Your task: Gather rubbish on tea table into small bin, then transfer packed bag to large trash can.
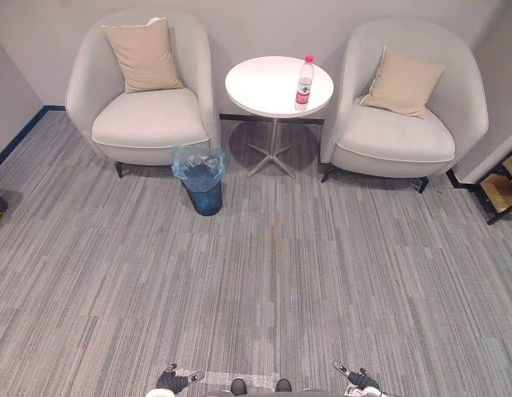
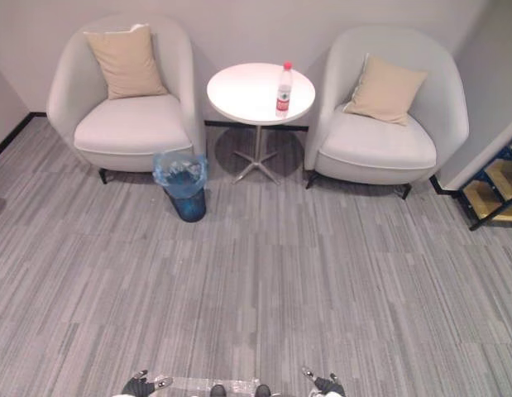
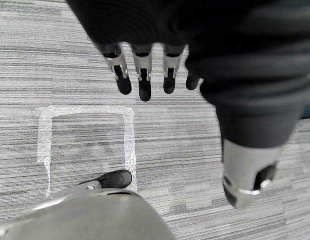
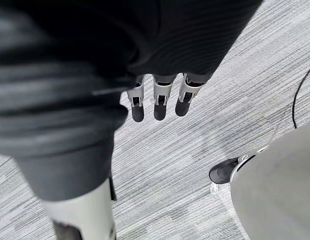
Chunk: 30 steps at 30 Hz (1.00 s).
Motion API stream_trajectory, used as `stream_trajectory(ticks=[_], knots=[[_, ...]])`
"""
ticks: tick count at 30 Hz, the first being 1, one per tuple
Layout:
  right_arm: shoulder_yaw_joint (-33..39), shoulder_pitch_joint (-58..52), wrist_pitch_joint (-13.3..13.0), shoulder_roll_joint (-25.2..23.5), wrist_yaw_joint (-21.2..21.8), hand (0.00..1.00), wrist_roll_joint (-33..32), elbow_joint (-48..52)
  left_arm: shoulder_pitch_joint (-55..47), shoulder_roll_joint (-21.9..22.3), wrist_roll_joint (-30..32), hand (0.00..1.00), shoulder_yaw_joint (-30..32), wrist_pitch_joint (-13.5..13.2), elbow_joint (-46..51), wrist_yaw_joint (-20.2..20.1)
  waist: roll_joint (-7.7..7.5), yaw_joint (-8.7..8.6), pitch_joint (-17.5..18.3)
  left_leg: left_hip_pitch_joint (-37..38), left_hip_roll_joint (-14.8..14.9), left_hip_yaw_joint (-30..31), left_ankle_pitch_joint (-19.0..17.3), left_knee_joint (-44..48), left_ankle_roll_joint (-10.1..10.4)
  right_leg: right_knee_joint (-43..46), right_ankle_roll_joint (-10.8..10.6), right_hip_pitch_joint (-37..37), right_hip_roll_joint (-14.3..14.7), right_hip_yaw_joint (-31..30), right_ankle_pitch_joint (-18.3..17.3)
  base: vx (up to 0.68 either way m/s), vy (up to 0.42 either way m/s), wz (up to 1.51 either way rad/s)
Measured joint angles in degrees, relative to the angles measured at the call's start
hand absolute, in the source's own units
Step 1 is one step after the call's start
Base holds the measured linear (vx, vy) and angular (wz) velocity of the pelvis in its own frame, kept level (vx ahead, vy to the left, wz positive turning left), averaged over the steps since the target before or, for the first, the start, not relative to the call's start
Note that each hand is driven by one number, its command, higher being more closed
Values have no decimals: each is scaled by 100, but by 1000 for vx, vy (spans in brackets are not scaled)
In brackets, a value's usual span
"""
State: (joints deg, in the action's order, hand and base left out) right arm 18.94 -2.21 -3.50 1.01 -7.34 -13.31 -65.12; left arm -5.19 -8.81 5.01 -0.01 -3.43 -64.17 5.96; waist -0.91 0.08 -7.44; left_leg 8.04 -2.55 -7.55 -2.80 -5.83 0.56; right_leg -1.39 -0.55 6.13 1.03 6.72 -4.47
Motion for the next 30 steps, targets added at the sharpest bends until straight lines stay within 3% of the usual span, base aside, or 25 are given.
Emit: stream_trajectory(ticks=[10,15,19,20,21,24,27,30], knots=[[-131,9,6,10,2,0,216,95,66,-44,38,0,-114,6,-5,5,-6,13,-37,-140,81,-488,-10,3,-5,-19,35,-255,90,-375,135,-29,-15,-21],[-232,13,1,12,-5,0,220,249,137,-53,33,0,-114,8,-3,31,8,2,-174,-318,175,-604,-249,439,36,365,68,-442,95,-316,-110,-7,-50,-13],[-234,-15,-20,3,-44,0,208,308,200,-64,-56,0,-96,8,0,41,7,-6,-176,-816,370,-616,-737,1512,210,582,203,-516,56,16,-268,43,-87,17],[-227,-19,-57,-85,-62,0,205,350,244,-66,-78,0,134,9,75,39,-74,4,-276,-1272,482,-803,-850,2618,302,743,309,-525,-37,80,-407,22,-83,27],[-227,-22,-58,-90,-66,0,202,367,245,-58,-93,0,194,12,126,40,-83,14,-298,-1417,538,-847,-874,2992,279,798,323,-492,-56,77,-447,57,-98,18],[-239,-126,-66,-79,-129,0,178,594,133,71,-191,0,539,27,324,59,-8,46,-364,-2081,1207,-1234,-1164,4700,208,1130,345,-284,-73,9,-703,137,-23,-6],[-244,-146,-68,-51,-184,0,147,631,90,117,-305,0,582,24,441,148,51,70,-371,-2376,1404,-1222,-1204,4660,262,1078,266,-104,-191,-119,-845,159,104,-19],[-346,-152,-66,-44,-242,0,143,733,92,128,-307,0,583,25,500,161,51,91,-375,-2567,1156,-1091,-1047,3593,267,1087,92,-50,-441,-394,-1098,211,222,-32]])
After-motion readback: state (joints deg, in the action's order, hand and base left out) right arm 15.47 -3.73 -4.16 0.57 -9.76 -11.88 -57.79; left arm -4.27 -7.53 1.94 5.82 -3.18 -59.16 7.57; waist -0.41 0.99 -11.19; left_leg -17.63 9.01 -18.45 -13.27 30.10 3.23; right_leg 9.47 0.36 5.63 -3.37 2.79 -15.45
